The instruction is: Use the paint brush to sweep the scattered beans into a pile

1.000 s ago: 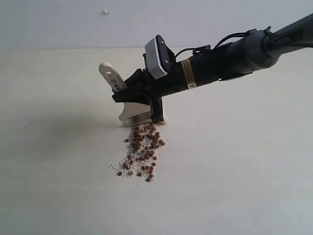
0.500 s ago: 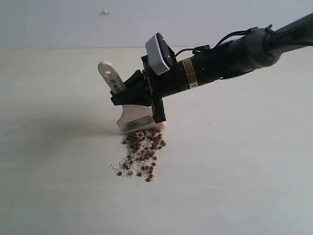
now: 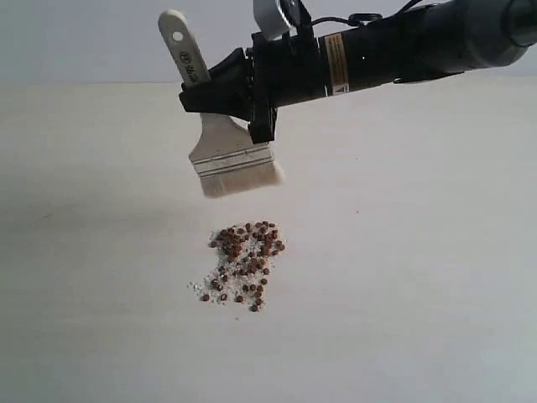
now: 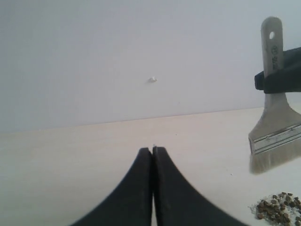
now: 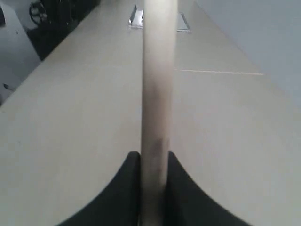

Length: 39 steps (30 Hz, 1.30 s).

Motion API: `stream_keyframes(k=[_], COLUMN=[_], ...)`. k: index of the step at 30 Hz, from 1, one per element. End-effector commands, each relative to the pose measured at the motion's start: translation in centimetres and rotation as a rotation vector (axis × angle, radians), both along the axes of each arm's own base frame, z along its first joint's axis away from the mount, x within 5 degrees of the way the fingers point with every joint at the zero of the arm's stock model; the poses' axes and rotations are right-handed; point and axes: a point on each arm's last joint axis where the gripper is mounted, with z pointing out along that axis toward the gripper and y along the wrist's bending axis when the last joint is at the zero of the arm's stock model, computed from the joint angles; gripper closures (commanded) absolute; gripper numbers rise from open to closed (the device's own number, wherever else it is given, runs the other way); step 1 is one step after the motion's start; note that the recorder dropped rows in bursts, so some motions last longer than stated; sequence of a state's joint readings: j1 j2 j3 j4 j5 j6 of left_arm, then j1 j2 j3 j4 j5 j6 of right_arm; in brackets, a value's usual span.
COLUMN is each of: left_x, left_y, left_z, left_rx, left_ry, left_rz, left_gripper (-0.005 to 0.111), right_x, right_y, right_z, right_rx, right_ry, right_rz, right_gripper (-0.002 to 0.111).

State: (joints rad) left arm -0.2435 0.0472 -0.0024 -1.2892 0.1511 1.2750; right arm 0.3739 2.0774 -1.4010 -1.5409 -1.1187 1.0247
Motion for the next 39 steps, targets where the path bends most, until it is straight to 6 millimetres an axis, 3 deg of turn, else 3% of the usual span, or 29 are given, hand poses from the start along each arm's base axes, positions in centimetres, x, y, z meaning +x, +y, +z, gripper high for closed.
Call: stream_keyframes(k=[1, 5, 9, 13, 18, 28, 39], left_x=[0.0, 0.0, 0.0, 0.0, 0.0, 0.0, 0.0], left_y=[0.0, 0.0, 0.0, 0.0, 0.0, 0.0, 0.0], left_z=[0.0, 0.0, 0.0, 0.0, 0.0, 0.0, 0.0], left_rx=[-0.008, -0.008, -0.008, -0.008, -0.008, -0.008, -0.008], left_ry=[0.000, 0.000, 0.000, 0.000, 0.000, 0.000, 0.000], left_rz=[-0.002, -0.002, -0.002, -0.002, -0.002, -0.002, -0.002], left_gripper=[0.107, 0.107, 0.107, 0.107, 0.107, 0.107, 0.107], right_x=[-0.9, -2.2, -4.9, -6.9, -9.1, -9.9, -8.7], right_y=[0.5, 1.6, 2.6, 1.4, 0.6, 0.1, -0.1], right_z=[1.2, 0.1, -2.8, -4.2, -5.6, -7.5, -9.8], right_rx=[0.086, 0.071, 0.092, 0.238, 0.149, 0.105, 0.051], right_ry=[0.272, 0.370, 0.398, 0.426, 0.368, 0.383, 0.329], right_rz=[0.023, 0.045, -0.025, -0.134, -0.072, -0.085, -0.213], right_gripper=[0.108, 0.108, 0.108, 0.108, 0.108, 0.108, 0.108])
